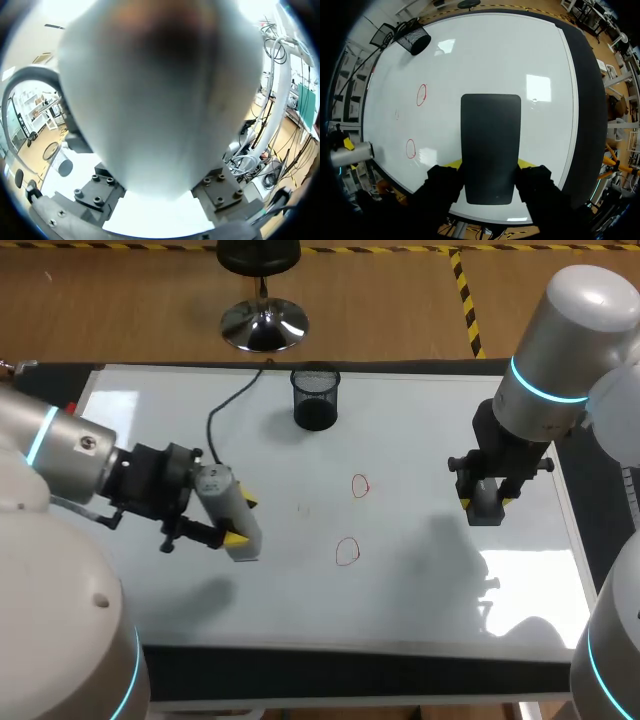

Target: Pick up the inspection probe, press it on each red-marked spot on the whiteboard one by one, put down the probe, pick up the eraser, and wipe off all the red marks.

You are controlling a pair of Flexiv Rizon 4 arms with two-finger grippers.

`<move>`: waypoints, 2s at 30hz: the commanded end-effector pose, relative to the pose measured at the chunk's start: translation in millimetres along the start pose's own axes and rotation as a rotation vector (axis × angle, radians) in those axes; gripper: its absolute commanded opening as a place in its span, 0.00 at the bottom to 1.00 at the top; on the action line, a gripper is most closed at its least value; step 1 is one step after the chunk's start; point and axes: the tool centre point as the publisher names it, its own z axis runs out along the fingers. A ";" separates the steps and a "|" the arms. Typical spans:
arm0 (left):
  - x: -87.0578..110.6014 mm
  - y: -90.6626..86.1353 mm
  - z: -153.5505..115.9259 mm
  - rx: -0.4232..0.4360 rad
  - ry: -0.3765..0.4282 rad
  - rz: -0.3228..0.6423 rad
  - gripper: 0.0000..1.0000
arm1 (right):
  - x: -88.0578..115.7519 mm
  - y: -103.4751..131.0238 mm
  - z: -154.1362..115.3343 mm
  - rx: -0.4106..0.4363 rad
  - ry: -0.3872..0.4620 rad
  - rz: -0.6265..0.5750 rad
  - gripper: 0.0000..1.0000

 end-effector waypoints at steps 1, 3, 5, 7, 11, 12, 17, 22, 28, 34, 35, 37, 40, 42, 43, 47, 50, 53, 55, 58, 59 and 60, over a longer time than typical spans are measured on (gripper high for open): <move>8.9 4.0 -30.6 0.001 -0.012 -0.005 0.00 | -0.7 0.0 -0.6 0.001 0.002 -0.001 0.00; 10.3 8.3 -37.4 0.000 -0.021 -0.011 0.00 | -0.7 0.0 -0.6 0.001 0.002 -0.001 0.00; 11.5 10.3 -41.4 0.000 -0.035 -0.017 0.00 | -0.7 0.0 -0.6 0.001 0.002 -0.001 0.00; 13.0 13.0 -48.2 0.004 -0.051 -0.021 0.00 | -0.7 0.0 -0.6 0.001 0.002 -0.001 0.00; 16.6 14.9 -57.9 0.020 -0.076 -0.021 0.00 | -0.7 0.0 -0.6 0.001 0.002 -0.001 0.00; 16.6 14.9 -57.9 0.020 -0.076 -0.021 0.00 | -0.7 0.0 -0.6 0.001 0.002 -0.001 0.00; 16.6 14.9 -57.9 0.020 -0.076 -0.021 0.00 | -0.7 0.0 -0.6 0.001 0.002 -0.001 0.00; 16.6 14.9 -57.9 0.020 -0.076 -0.021 0.00 | -0.7 0.0 -0.6 0.001 0.002 -0.001 0.00; 16.6 14.9 -57.9 0.020 -0.076 -0.021 0.00 | -0.7 0.0 -0.6 0.001 0.002 -0.001 0.00; 16.6 14.9 -57.9 0.020 -0.076 -0.021 0.00 | 11.0 -14.2 -3.7 -0.005 0.001 0.007 0.00; 16.6 14.9 -57.9 0.020 -0.076 -0.021 0.00 | 13.4 -17.7 -3.3 -0.012 -0.007 0.022 0.00; 16.6 14.9 -57.9 0.020 -0.076 -0.021 0.00 | 18.7 -24.9 -3.0 -0.013 0.002 0.031 0.00; 16.6 14.9 -57.9 0.020 -0.076 -0.021 0.00 | 28.5 -31.6 1.2 0.006 -0.001 0.064 0.00; 16.6 14.9 -57.9 0.020 -0.076 -0.021 0.00 | 35.6 -35.0 1.5 0.008 -0.015 0.077 0.00; 16.6 14.9 -57.9 0.020 -0.076 -0.021 0.00 | 36.7 -36.2 1.1 0.014 -0.011 0.087 0.00; 16.6 14.9 -57.9 0.020 -0.076 -0.021 0.00 | 52.6 -48.8 -1.7 0.023 -0.007 0.087 0.00; 16.6 14.9 -57.9 0.020 -0.076 -0.021 0.00 | 62.0 -54.8 -3.8 0.024 -0.003 0.077 0.00; 16.6 14.9 -57.9 0.020 -0.076 -0.021 0.00 | 76.5 -60.1 -2.5 0.022 -0.009 0.066 0.00; 16.6 14.9 -57.9 0.020 -0.076 -0.021 0.00 | 87.4 -64.9 0.2 0.029 -0.010 0.059 0.00; 16.6 14.9 -57.9 0.020 -0.076 -0.021 0.00 | 105.0 -73.4 3.2 0.030 -0.022 0.050 0.00; 16.6 14.9 -57.9 0.020 -0.076 -0.021 0.00 | 110.8 -76.3 3.8 0.028 -0.023 0.046 0.00; 16.6 14.9 -57.9 0.020 -0.076 -0.021 0.00 | 116.4 -79.2 4.2 0.024 -0.027 0.035 0.00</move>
